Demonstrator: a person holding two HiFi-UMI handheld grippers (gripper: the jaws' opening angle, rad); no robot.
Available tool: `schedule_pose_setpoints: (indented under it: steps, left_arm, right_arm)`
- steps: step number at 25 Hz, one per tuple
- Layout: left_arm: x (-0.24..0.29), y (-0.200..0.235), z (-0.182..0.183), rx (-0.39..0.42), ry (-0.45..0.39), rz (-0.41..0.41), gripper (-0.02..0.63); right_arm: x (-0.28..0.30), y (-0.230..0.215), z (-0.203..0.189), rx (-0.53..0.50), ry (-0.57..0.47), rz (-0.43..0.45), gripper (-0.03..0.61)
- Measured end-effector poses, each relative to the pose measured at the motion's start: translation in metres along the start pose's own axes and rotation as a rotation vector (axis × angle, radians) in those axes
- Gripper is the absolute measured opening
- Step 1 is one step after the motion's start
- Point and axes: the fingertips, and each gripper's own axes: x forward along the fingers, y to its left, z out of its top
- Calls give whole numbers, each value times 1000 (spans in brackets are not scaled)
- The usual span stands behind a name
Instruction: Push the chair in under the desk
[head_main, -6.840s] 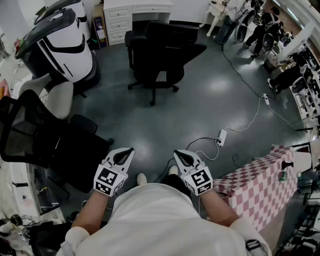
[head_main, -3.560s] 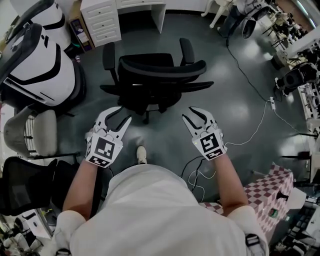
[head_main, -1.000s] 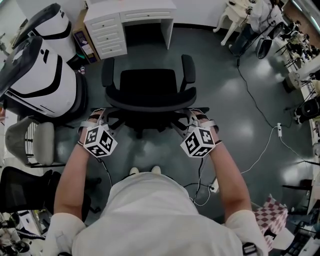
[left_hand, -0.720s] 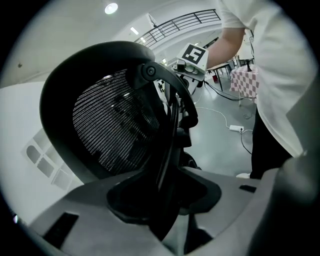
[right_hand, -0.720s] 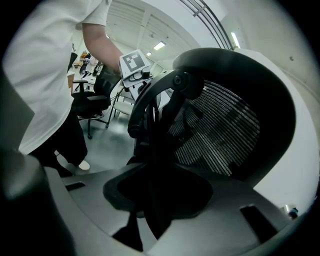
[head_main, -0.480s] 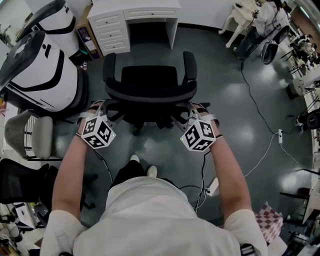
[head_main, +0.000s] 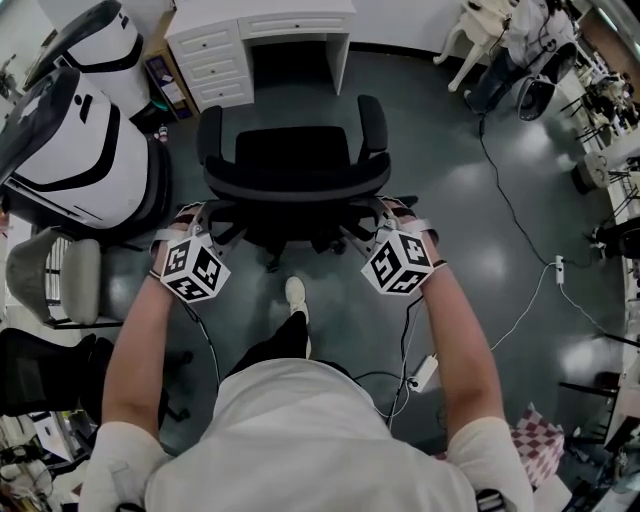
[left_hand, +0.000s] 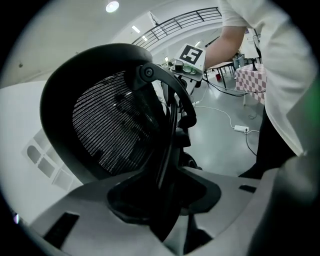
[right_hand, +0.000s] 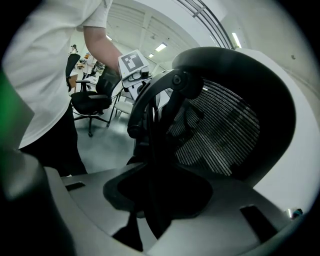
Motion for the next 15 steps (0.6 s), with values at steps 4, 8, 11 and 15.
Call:
schedule_pose_setpoints:
  steps: [4, 8, 11, 15]
  left_arm:
    - [15, 16, 1, -8, 7, -7, 160]
    - [30, 35, 1, -10, 11, -7, 158]
    - [42, 47, 1, -9, 11, -2, 158]
    - [57, 66, 1, -9, 10, -1, 158]
  right_arm:
    - [8, -18, -9, 6, 0, 5, 133]
    - [20, -40, -17, 0, -6, -5, 133]
    - [28, -54, -24, 6, -4, 8, 133]
    - [39, -74, -32, 18, 2, 22, 133]
